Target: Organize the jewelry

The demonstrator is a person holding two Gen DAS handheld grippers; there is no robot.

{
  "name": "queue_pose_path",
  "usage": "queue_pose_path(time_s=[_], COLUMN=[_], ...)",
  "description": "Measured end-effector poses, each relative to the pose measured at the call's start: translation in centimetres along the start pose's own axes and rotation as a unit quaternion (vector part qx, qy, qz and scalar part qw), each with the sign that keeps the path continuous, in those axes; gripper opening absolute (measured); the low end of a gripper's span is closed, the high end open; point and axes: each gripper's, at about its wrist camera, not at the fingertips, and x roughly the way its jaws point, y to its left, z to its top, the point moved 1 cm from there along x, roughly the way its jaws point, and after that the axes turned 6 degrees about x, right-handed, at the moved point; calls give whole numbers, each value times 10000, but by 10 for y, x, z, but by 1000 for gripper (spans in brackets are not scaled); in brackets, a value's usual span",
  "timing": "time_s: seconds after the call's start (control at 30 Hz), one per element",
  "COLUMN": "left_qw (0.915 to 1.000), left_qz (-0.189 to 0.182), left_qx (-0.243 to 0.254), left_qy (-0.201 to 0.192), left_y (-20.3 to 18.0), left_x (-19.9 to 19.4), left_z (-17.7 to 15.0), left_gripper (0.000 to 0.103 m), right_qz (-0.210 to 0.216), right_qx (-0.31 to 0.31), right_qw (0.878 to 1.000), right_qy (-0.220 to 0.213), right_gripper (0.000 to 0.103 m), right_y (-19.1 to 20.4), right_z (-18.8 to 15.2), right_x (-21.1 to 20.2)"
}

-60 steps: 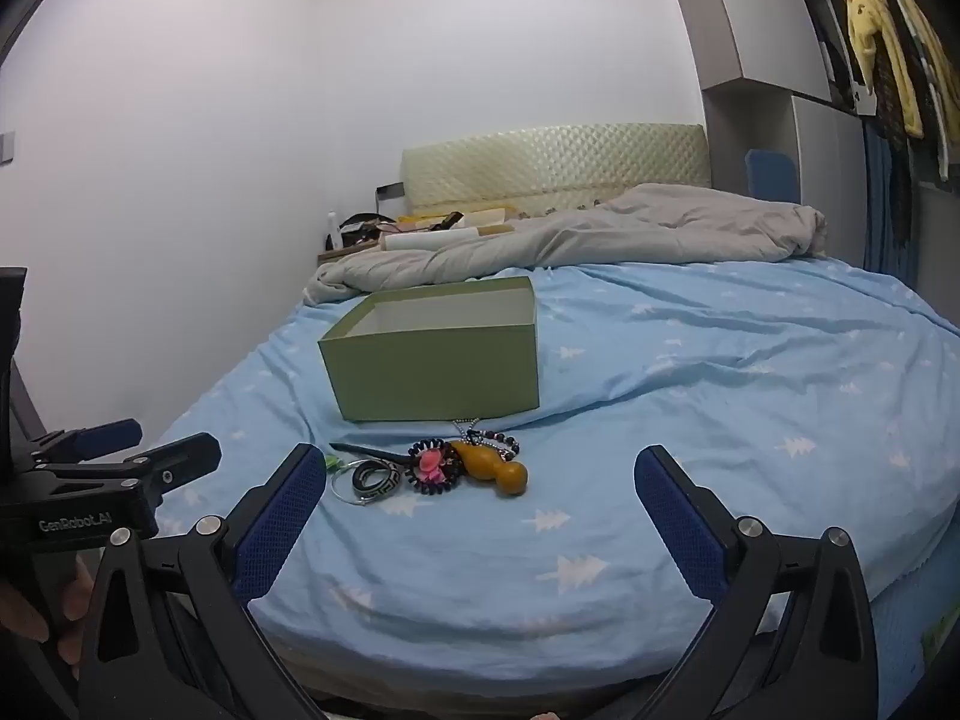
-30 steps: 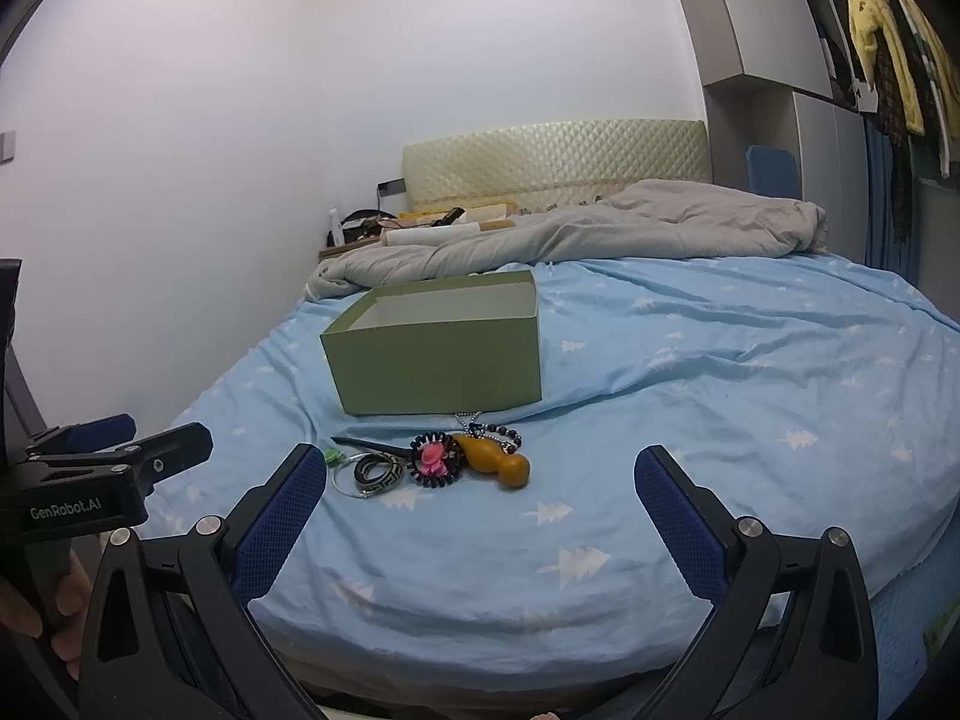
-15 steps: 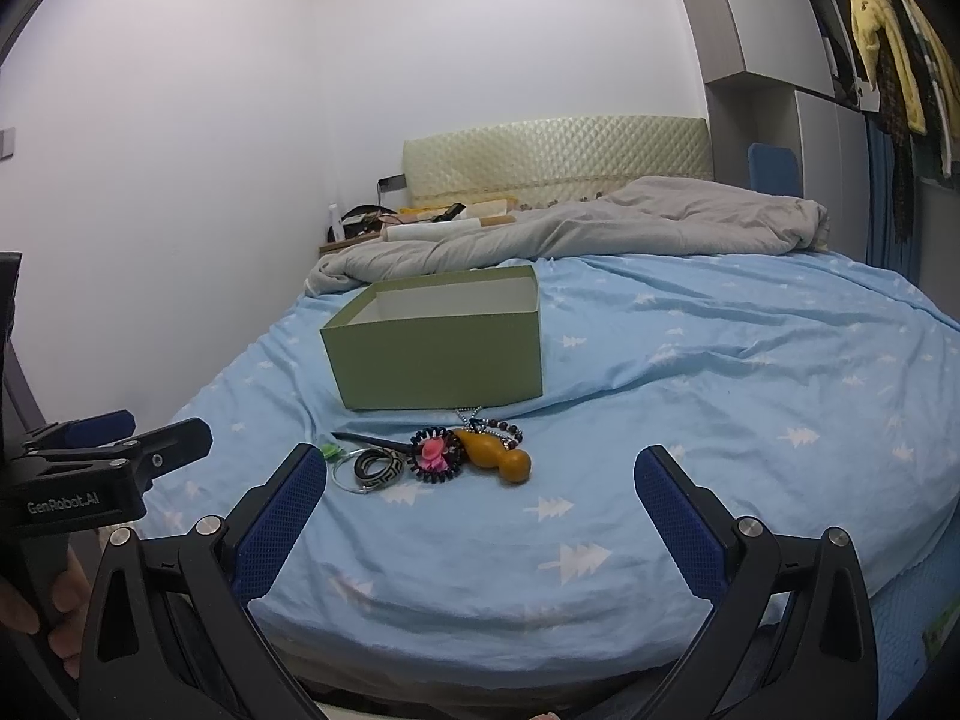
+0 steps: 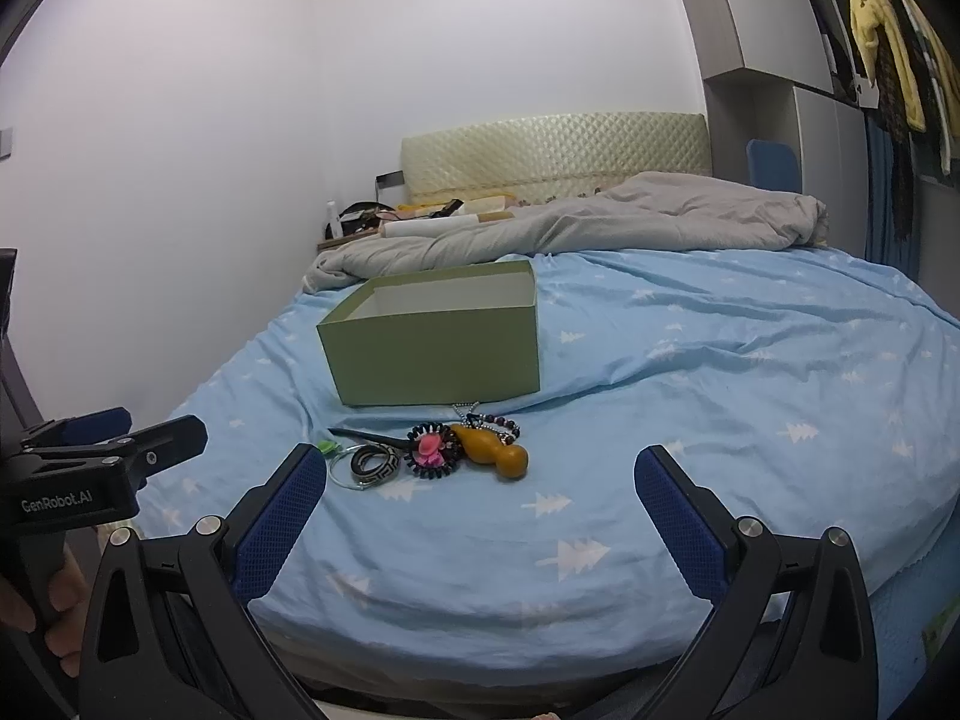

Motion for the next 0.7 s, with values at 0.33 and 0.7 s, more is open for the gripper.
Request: queue_pose_path(time_s=[0.33, 0.7], left_qw=[10000, 10000], left_qz=[-18, -19], left_qx=[-29, -13], left_qy=[31, 83], left_y=[2, 3], left_x=[3, 5], left_z=[0, 0], left_gripper=[103, 103], right_qz=[-7, 61], right_qx=[3, 76], right_qw=[10000, 9999], right_qy=[19, 123], right_gripper=[103, 103], right_y=[-1, -4], right_z=[0, 0], right_x=[1, 6])
